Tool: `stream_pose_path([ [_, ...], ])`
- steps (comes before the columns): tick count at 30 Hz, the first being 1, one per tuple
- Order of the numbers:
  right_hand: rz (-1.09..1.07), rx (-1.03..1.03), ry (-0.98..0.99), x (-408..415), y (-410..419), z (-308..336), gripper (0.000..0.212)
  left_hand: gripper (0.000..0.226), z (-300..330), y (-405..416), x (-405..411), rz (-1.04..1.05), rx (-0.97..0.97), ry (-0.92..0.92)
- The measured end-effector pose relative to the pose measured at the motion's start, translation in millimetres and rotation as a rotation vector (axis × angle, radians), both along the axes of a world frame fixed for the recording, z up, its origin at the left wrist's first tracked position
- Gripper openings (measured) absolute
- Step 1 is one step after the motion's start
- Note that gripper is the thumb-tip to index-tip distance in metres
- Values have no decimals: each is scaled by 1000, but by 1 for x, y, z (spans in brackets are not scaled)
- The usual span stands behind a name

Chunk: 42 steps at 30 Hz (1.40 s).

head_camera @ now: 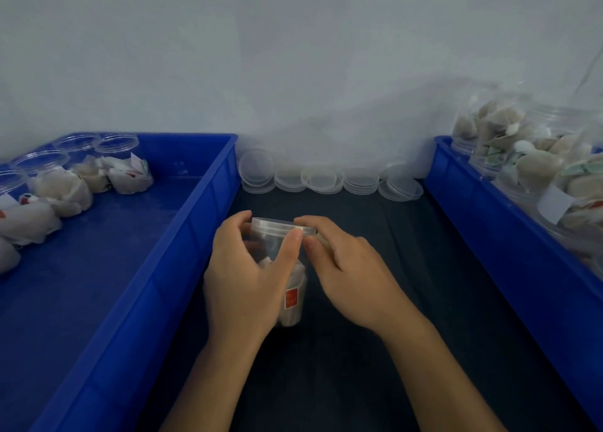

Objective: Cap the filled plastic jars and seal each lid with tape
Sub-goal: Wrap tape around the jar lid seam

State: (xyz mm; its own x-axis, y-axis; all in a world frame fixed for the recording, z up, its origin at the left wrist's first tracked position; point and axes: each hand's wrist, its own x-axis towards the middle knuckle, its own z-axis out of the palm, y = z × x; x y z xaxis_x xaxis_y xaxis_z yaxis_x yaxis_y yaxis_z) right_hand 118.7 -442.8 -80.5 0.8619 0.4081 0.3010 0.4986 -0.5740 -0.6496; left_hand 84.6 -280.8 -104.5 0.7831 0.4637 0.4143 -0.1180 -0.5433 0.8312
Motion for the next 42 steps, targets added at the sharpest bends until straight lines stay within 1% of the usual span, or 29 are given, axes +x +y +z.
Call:
stream_pose_path([
  [1,-1,9,-1,-1,1,0,35,83,0,-1,-2,29,37,-26],
  [3,1,30,-4,-2,4,0,35,81,0,-4,-4,46,48,-43],
  [5,1,45,-11,-3,5,0,34,83,-2,-5,-3,20,18,-30],
  [9,28,61,22,-4,4,1,35,84,-2,-4,1,-101,-69,-3],
  [12,45,88,62,-2,-3,1,38,88,-2,0,2,-118,-101,-3],
  [14,32,68,43,-1,-6,1,40,88,-2,1,3,-123,-110,-12],
  [17,-6,-6,-9,1,-6,2,37,86,-2,2,3,-128,-84,-20],
  [19,-17,-21,-16,3,-6,1,34,84,-3,2,2,-141,-68,-28],
  [25,-5,24,-14,6,-14,0,29,82,-5,6,2,-178,-65,-40],
  [30,-15,15,-15,8,-14,0,27,81,-5,8,2,-219,-79,-45],
  [35,-25,-8,-23,7,-11,-1,27,81,-5,13,3,-272,-155,-52],
  [39,20,62,30,5,-9,-1,25,71,-4,16,2,-340,-262,-63],
  [42,40,113,59,5,-8,0,21,64,-3,19,1,-372,-291,-43],
])
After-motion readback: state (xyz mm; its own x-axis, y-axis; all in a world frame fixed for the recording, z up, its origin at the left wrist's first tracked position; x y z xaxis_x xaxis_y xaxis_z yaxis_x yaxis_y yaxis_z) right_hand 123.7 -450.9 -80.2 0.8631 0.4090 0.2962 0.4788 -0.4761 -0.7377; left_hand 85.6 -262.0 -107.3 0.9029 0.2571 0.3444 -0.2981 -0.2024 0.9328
